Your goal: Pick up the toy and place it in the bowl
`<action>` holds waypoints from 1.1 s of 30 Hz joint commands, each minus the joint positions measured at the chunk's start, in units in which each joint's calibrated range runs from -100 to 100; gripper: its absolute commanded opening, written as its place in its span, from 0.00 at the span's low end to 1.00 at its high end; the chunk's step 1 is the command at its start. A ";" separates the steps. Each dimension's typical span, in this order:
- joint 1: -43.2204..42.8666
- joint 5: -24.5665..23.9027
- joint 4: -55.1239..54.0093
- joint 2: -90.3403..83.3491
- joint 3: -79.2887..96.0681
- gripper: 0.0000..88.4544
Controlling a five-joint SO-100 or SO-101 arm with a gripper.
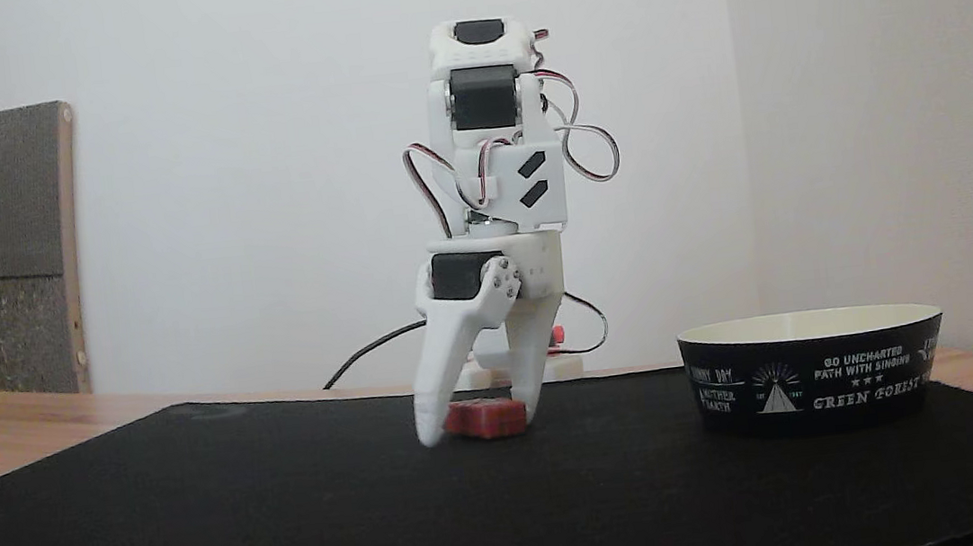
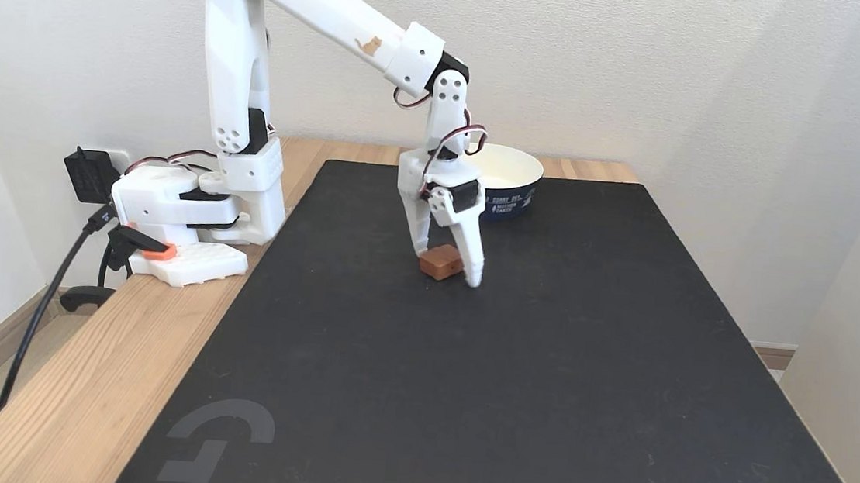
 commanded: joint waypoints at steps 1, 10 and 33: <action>0.67 -0.16 -0.70 0.22 -1.35 0.06; 0.75 0.52 -3.41 -0.78 -1.45 0.03; -28.36 26.77 -35.25 -34.71 23.70 0.04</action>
